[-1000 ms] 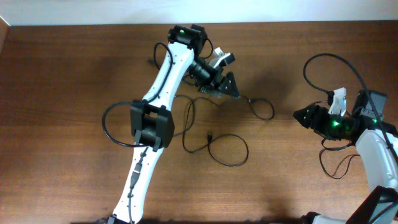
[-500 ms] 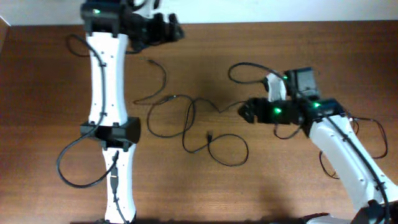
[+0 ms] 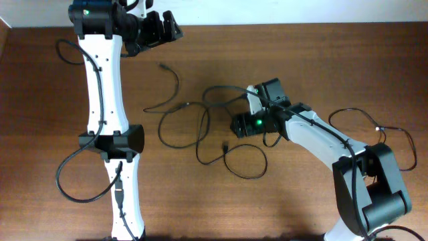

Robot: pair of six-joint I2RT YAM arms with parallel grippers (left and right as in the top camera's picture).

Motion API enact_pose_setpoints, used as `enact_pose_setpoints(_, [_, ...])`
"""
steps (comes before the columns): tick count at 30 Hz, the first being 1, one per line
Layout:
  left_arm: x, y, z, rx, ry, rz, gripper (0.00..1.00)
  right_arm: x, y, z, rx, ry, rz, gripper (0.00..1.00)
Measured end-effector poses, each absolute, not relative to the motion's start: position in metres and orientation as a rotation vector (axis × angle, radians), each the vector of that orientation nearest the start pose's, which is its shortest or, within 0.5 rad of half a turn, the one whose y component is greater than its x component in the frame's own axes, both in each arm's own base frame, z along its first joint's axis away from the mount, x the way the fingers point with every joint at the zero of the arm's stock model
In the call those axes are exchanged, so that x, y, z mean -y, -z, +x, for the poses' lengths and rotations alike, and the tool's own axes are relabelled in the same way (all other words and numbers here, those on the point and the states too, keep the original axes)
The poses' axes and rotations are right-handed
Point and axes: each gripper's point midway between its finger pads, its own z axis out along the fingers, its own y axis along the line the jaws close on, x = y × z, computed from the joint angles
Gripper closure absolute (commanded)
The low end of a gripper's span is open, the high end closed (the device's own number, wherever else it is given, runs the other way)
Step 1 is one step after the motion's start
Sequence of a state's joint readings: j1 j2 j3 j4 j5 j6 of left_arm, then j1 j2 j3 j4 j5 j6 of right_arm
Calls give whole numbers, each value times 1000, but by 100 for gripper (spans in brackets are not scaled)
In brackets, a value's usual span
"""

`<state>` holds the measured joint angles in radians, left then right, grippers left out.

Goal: Untangle cables

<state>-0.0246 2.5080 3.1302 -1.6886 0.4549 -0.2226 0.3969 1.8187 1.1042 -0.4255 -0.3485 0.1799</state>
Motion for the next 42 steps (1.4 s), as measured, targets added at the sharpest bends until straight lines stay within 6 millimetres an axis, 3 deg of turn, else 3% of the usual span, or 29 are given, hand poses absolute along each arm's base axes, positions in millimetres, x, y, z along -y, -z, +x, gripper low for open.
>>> enact_pose_setpoints(1, [88,-262,506,-2618,684,-103,1,-215,-37,333,-2800,-703,-427,20])
enact_pose_setpoints(5, [88,-262,506,-2619,685,-106,1,-231,-33,290,-2921,-773,-521,21])
enact_pose_setpoints(7, [88,-262,506,-2619,685,-106,1,-243,-30,271,-2943,-727,-622,20])
enact_pose_setpoints(11, [88,-262,505,-2619,685,-106,1,-245,-20,250,-2948,-524,-827,19])
enact_pose_setpoints(16, [88,-262,505,-2619,685,-106,1,-240,-15,253,-2809,-321,-1127,16])
enact_pose_setpoints(21, [88,-262,505,-2619,685,-106,1,-236,-23,283,-2663,-142,-1218,10])
enact_pose_setpoints(25, [88,-262,505,-2619,685,-107,1,-235,-16,287,-2644,-107,-1258,11])
enact_pose_setpoints(26, [88,-262,505,-2619,685,-107,1,-234,-13,287,-2644,-98,-1277,15])
enact_pose_setpoints(27, [88,-262,505,-2619,685,-106,1,-233,-5,290,-2643,-76,-1290,29])
enact_pose_setpoints(28, [88,-262,506,-2619,685,-106,1,-234,0,294,-2634,-64,-1295,56])
enact_pose_setpoints(29, [88,-262,505,-2619,685,-107,1,-234,-1,300,-2615,-37,-1289,71])
enact_pose_setpoints(30, [88,-262,506,-2619,685,-107,1,-233,-1,304,-2608,1,-1284,80])
enact_pose_setpoints(33, [88,-262,506,-2619,685,-107,1,-226,0,309,-2606,73,-1287,86])
enact_pose_setpoints(34, [88,-262,505,-2619,685,-107,1,-222,0,308,-2613,100,-1293,96])
enact_pose_setpoints(39, [88,-262,505,-2619,685,-107,1,-214,0,308,-2664,138,-1228,96])
enact_pose_setpoints(41, [88,-262,506,-2619,685,-107,1,-205,-12,322,-2692,133,-1127,96])
enact_pose_setpoints(42, [88,-261,505,-2619,685,-107,1,-196,-30,338,-2698,126,-1032,96])
